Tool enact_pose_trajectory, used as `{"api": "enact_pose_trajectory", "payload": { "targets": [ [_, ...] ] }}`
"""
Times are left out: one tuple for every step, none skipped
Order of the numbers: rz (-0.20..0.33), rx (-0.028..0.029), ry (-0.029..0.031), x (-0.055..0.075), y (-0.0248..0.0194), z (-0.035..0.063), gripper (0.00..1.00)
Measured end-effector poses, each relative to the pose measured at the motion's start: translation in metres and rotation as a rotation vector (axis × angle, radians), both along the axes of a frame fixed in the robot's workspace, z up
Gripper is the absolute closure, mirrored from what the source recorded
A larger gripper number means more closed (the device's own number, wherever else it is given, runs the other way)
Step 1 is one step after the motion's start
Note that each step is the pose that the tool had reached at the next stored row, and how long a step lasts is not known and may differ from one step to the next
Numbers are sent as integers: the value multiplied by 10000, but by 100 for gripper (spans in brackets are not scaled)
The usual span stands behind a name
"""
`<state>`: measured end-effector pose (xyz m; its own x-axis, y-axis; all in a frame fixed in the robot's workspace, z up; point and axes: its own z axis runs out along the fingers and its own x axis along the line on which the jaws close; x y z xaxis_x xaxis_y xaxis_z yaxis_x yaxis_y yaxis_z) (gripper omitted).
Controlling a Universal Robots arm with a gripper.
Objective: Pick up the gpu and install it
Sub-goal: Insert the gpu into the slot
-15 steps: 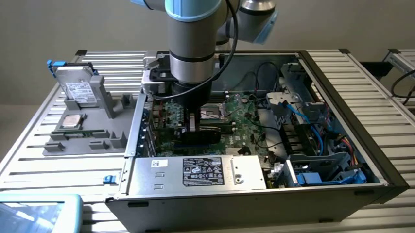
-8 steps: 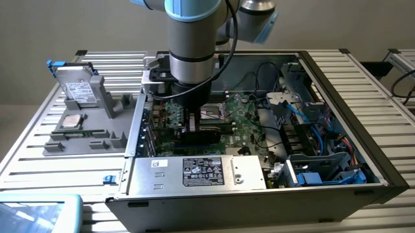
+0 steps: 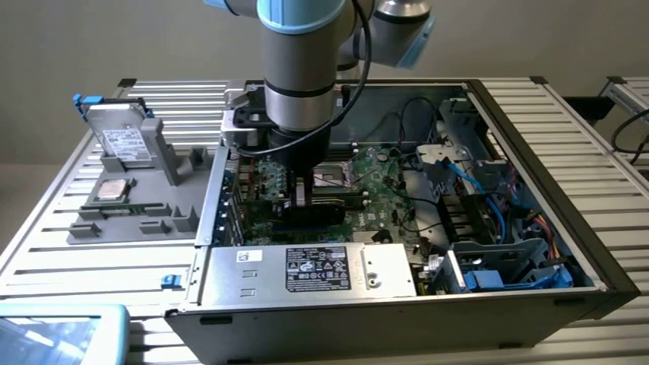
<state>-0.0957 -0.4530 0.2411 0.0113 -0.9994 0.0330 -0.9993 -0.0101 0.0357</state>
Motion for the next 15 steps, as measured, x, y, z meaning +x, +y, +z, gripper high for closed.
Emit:
{"api": "enact_pose_trajectory", "payload": {
  "targets": [
    [-1,0,0,0,0,0,72],
    [-1,0,0,-1,0,0,72],
    [-2,0,0,-1,0,0,72],
    [-2,0,0,-1,0,0,72],
    [-2,0,-10,-2,0,0,72],
    [-3,-1,-17,-2,0,-1,72],
    [-2,0,-26,-2,0,-1,72],
    [-3,0,-36,-2,0,-1,72],
    [-2,0,-38,-2,0,-2,72],
    [-2,0,-39,-2,0,-1,72],
    [-2,0,-39,-2,0,-1,72],
    [-2,0,-39,-1,0,-2,72],
    [-2,0,-39,-1,0,-2,72],
    [-2,0,-40,-1,0,-2,72],
    [-2,0,-40,-1,0,-2,72]
  ]
}}
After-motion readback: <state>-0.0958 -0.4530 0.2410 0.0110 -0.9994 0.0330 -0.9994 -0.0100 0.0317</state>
